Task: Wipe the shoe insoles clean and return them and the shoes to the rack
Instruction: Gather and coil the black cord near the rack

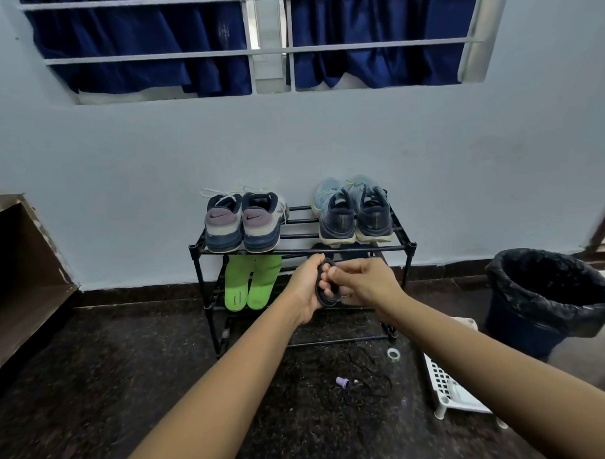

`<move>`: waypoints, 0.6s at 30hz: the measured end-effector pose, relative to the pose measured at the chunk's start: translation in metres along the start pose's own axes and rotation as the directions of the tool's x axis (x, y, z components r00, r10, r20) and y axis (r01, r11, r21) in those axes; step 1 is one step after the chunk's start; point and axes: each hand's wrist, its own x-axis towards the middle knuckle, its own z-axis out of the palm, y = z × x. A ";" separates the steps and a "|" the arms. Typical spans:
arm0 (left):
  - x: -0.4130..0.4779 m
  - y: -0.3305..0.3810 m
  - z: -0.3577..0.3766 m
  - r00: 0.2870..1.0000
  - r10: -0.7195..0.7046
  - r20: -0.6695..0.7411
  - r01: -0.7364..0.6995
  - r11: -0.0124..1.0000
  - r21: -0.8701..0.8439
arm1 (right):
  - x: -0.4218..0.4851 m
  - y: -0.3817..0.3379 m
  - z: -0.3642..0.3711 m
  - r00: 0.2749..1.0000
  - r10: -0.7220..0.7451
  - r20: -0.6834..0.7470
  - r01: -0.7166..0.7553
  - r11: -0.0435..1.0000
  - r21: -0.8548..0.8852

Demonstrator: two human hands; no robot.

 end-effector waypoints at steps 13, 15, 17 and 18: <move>0.095 -0.083 0.050 0.979 -0.199 0.040 0.201 0.979 -0.038 | 0.058 0.100 -0.074 0.944 0.013 -0.331 -0.095 0.968 -0.232; 0.108 -0.098 0.059 0.968 -0.243 0.060 0.246 0.968 -0.051 | 0.064 0.118 -0.085 0.945 -0.031 -0.326 -0.070 0.954 -0.292; 0.119 -0.111 0.068 0.959 -0.278 0.063 0.279 0.960 -0.007 | 0.070 0.136 -0.097 0.933 -0.085 -0.349 -0.058 0.923 -0.379; 0.125 -0.118 0.072 0.954 -0.294 0.055 0.292 0.955 0.041 | 0.073 0.145 -0.105 0.921 -0.101 -0.377 -0.071 0.907 -0.416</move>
